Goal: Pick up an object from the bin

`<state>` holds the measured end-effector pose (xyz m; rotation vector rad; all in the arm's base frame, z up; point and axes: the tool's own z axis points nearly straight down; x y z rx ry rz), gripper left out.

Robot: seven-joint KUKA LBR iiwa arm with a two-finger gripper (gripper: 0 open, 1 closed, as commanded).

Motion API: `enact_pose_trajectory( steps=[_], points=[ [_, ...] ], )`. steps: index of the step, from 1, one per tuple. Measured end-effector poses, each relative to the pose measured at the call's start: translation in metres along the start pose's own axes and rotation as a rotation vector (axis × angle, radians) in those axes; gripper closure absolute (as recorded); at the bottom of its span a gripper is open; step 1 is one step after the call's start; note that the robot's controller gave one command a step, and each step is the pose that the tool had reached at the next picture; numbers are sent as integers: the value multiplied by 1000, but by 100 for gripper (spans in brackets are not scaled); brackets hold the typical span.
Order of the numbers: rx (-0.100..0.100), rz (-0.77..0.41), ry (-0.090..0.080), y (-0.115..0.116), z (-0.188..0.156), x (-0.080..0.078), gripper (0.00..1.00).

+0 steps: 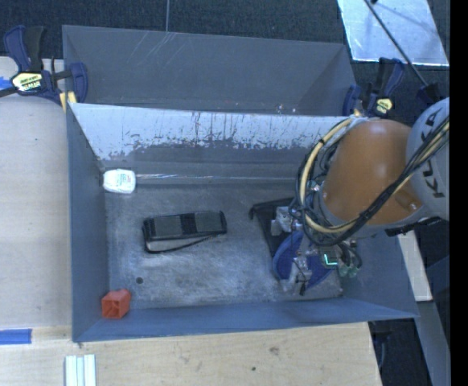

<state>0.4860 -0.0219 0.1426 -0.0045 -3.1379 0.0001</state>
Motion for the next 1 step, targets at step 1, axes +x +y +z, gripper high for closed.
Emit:
enact_pose_trajectory(
  steps=[1],
  points=[
    [0, -243, -5, -44, 56, -45, 0]
  ],
)
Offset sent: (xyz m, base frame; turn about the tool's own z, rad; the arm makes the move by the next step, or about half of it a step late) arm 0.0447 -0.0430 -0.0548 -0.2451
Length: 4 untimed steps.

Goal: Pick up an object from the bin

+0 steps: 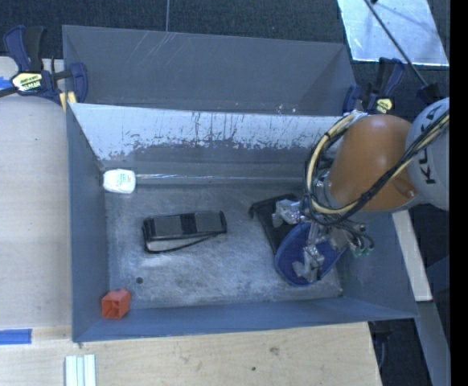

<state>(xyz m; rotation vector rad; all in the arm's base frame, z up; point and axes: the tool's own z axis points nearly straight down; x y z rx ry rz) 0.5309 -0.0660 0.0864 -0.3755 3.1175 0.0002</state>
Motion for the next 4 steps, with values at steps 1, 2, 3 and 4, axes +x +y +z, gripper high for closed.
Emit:
enact_pose_trajectory(
  steps=[1, 2, 3, 4],
  points=[
    [-2, -341, 4, -18, 16, -45, 0],
    [-1, -755, 0, -3, 15, -40, 0],
    [-4, -733, 5, -21, 16, -84, 0],
    [-2, -734, -6, -19, 14, -86, 100]
  ],
)
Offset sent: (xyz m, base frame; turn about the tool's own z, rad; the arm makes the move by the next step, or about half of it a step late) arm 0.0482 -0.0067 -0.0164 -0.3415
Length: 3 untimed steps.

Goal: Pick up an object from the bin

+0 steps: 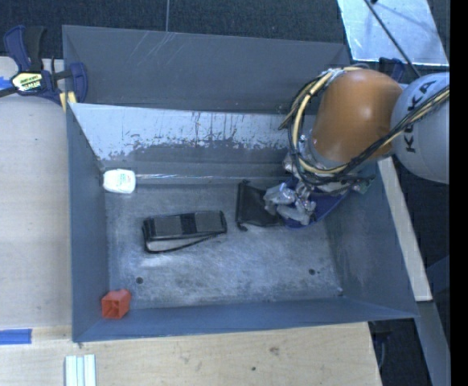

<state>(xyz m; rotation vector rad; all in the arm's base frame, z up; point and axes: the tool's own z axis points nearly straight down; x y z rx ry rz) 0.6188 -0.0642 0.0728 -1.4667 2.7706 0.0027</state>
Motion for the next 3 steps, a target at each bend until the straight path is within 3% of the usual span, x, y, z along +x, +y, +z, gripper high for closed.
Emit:
enact_pose_trajectory(
  steps=[1, 2, 3],
  points=[
    [-2, 1, 3, 0, 2, 1, 0],
    [-3, 2, 5, 0, 2, 2, 100],
    [-4, 2, 7, 0, 2, 3, 0]
  ],
)
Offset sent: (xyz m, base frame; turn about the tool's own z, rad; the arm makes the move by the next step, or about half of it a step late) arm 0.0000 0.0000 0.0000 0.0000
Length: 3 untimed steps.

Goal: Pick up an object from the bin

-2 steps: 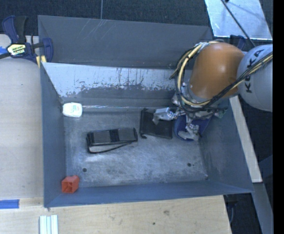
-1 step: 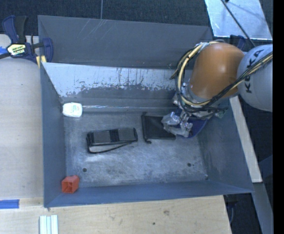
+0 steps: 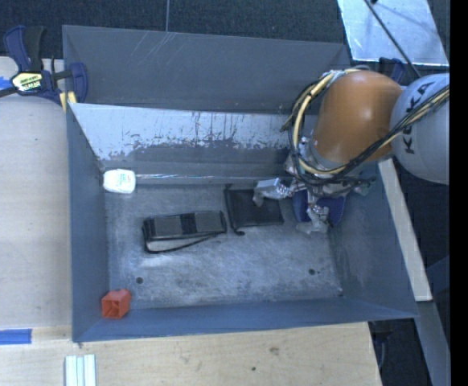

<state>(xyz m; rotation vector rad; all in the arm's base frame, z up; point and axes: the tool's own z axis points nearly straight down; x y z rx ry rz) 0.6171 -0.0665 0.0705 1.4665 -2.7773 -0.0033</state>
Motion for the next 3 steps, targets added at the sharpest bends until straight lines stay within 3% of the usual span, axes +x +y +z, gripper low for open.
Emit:
enact_pose_trajectory(
  steps=[1, 2, 3],
  points=[
    [5, 64, -5, 2, 0, -24, 0],
    [6, 67, -6, 2, -1, -24, 100],
    [13, 70, -7, 3, -138, -19, 100]
  ],
)
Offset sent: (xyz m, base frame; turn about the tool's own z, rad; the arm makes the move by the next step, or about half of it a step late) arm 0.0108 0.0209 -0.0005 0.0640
